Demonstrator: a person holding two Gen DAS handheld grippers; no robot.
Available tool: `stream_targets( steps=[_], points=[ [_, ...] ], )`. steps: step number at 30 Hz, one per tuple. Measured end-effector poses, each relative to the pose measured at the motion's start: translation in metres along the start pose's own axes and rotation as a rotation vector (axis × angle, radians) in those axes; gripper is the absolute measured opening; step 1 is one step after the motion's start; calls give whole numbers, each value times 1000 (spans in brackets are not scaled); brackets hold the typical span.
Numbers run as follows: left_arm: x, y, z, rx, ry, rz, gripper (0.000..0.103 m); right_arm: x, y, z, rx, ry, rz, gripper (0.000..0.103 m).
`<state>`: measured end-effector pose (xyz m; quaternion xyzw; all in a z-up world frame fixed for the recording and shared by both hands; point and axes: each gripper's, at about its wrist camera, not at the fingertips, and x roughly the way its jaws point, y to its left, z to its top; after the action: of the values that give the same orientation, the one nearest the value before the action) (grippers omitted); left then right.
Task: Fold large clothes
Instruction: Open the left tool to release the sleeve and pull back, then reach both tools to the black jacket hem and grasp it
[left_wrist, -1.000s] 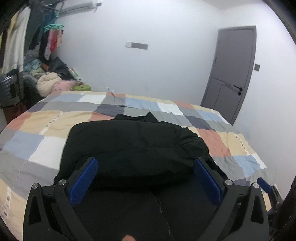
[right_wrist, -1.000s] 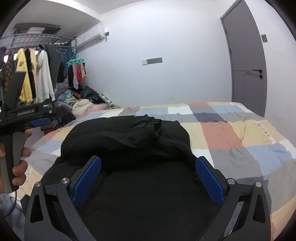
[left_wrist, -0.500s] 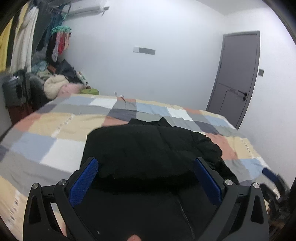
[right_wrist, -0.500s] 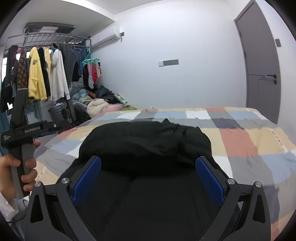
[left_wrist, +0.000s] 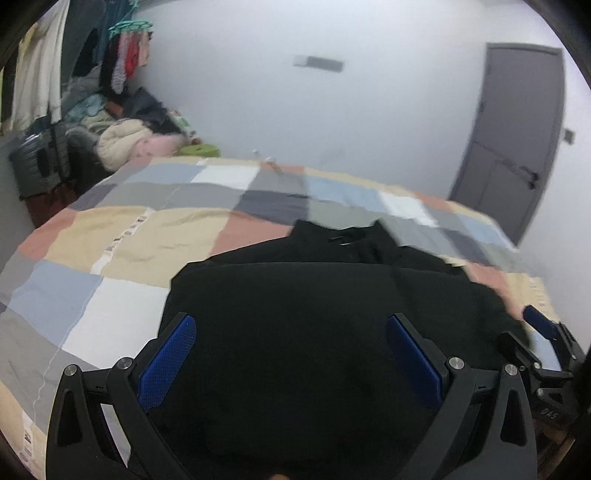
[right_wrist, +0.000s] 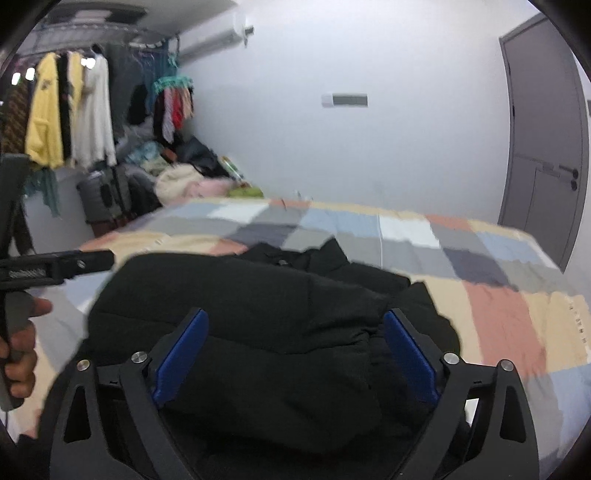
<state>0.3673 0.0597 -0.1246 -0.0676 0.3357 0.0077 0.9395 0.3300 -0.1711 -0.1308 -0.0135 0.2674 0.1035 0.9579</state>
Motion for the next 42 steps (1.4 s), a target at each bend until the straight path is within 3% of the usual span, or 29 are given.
stream_targets(
  steps=[3, 9, 16, 25, 30, 34, 37, 42],
  points=[
    [43, 7, -9, 31, 63, 28, 103, 36, -7, -12, 3, 62, -20, 93],
    [76, 8, -21, 88, 66, 30, 103, 65, -11, -25, 0, 58, 4, 96],
    [99, 7, -27, 102, 64, 32, 103, 91, -19, -29, 10, 68, 37, 103],
    [115, 6, -29, 69, 64, 47, 103, 111, -22, -33, 20, 80, 37, 103],
    [104, 9, -27, 33, 95, 50, 103, 114, -15, -29, -10, 140, -3, 103],
    [77, 11, -19, 19, 144, 57, 103, 94, -19, -18, 47, 160, 35, 103],
    [43, 13, -10, 23, 107, 61, 103, 57, -26, -2, 114, 116, 56, 103],
    [-26, 9, 8, -17, 47, 29, 103, -9, -21, 30, 120, 44, 62, 103]
  ],
)
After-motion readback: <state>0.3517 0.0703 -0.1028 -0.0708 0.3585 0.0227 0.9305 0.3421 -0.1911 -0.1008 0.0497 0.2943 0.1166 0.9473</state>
